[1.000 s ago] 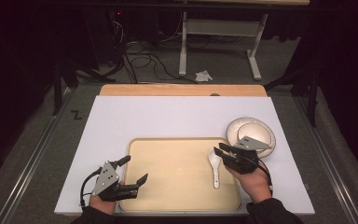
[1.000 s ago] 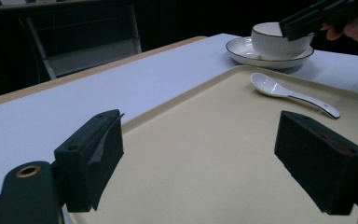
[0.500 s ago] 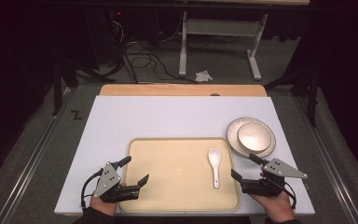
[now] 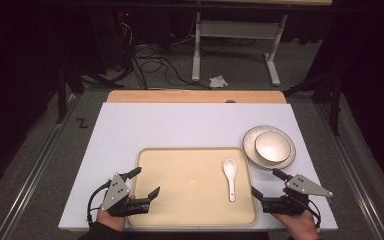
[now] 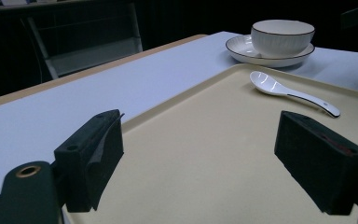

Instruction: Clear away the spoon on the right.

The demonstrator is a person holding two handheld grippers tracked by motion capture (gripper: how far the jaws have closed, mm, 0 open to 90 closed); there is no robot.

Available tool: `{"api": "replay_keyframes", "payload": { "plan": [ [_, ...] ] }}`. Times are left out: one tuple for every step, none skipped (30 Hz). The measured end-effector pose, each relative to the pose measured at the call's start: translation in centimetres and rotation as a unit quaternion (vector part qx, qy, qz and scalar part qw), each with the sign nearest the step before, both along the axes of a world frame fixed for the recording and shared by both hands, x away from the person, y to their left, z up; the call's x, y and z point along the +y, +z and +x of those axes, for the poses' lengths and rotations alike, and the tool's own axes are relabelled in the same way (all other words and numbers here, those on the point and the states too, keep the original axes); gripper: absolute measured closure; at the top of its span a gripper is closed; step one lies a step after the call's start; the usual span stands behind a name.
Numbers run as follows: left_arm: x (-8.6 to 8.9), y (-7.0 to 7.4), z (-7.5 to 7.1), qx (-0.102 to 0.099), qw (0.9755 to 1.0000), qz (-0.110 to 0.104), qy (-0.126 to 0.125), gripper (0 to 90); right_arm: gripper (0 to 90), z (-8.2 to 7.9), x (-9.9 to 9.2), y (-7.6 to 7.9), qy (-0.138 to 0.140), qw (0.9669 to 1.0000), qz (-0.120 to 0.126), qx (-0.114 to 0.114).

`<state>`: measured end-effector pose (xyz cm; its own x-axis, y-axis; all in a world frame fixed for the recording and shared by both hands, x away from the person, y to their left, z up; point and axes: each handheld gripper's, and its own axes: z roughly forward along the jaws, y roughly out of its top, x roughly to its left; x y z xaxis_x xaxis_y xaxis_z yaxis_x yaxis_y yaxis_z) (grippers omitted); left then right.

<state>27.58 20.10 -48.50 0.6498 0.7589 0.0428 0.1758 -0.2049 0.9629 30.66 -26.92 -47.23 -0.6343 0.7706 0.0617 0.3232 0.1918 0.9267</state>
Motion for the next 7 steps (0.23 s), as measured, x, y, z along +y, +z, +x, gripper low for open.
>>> {"api": "replay_keyframes", "payload": {
  "plan": [
    [0.00,0.01,-0.01,0.000,1.0000,0.000,0.000,15.9,0.6,0.01,-0.07,-0.01,-0.001,1.0000,0.004,0.003],
    [-0.01,0.02,-0.03,-0.001,1.0000,0.000,-0.001,15.9,0.6,0.03,-0.11,-0.01,-0.002,1.0000,0.005,0.004],
    [-0.01,0.02,-0.04,-0.001,1.0000,0.001,-0.002,15.9,0.6,0.04,-0.14,-0.02,-0.004,1.0000,0.007,0.005],
    [-0.01,0.02,-0.05,-0.002,1.0000,0.001,-0.002,15.9,0.6,0.07,-0.17,-0.03,-0.005,0.9999,0.007,0.005],
    [-0.01,0.02,-0.05,-0.002,1.0000,0.002,-0.002,15.8,0.6,0.09,-0.20,-0.04,-0.005,0.9999,0.008,0.006],
    [-0.02,0.01,-0.05,-0.002,1.0000,0.002,-0.002,15.9,0.6,0.13,-0.22,-0.07,-0.006,0.9999,0.008,0.006],
    [-0.02,0.00,-0.04,-0.002,1.0000,0.003,-0.002,15.8,0.6,0.14,-0.23,-0.10,-0.006,0.9999,0.009,0.006]
  ]
}}
